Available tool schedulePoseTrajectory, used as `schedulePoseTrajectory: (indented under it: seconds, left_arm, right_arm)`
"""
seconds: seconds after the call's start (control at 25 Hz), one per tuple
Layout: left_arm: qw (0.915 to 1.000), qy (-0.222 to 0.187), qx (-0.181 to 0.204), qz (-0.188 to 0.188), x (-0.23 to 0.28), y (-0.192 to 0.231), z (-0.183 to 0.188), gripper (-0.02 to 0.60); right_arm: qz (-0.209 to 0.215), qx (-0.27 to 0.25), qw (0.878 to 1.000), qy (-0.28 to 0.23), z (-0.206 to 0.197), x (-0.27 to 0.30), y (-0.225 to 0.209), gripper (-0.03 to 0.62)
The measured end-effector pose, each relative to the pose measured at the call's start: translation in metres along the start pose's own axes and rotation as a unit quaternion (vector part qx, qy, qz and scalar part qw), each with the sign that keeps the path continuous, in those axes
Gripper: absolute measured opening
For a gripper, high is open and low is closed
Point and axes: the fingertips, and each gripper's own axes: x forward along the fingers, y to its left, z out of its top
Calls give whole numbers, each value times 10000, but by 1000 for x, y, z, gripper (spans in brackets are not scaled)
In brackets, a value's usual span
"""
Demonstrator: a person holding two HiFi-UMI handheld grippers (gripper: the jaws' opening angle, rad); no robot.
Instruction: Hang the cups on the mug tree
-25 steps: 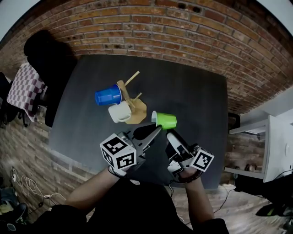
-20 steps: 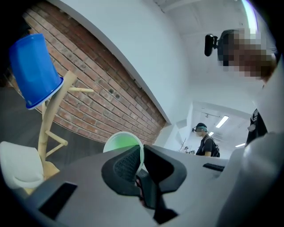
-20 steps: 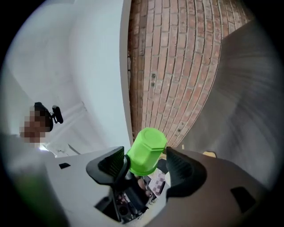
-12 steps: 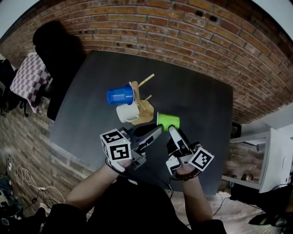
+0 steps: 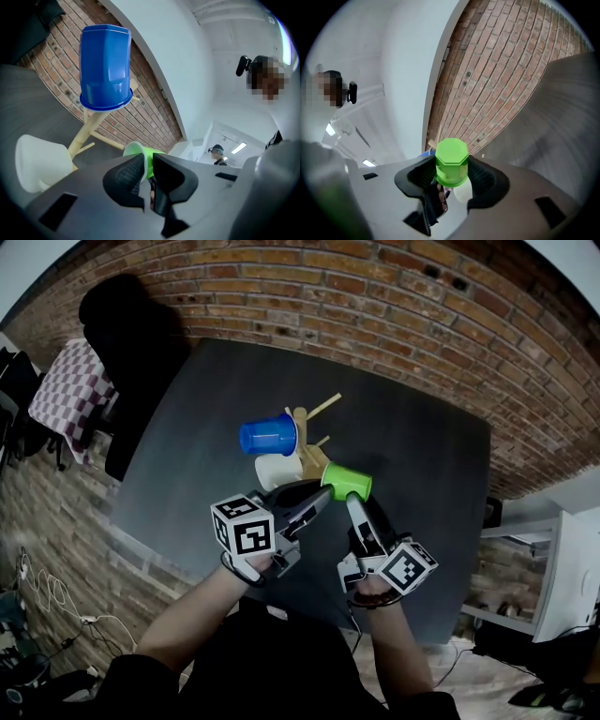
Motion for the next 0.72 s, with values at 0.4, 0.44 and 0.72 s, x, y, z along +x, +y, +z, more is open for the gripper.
schedulePoseTrajectory:
  seconds: [0.4, 0.44, 0.72]
  left_arm:
    - [9993, 26, -99, 355, -14, 30, 4, 61]
    - [9992, 25, -90, 381, -15, 32, 5, 61]
    - [9962, 122, 77, 854, -32, 56, 8, 71]
  right_arm:
    - [-253, -324, 9988, 283, -21, 15, -4, 232]
    - [-266, -336, 9986, 300, -22, 17, -4, 230]
    - [-380, -384, 9976, 424, -34, 33, -5, 232]
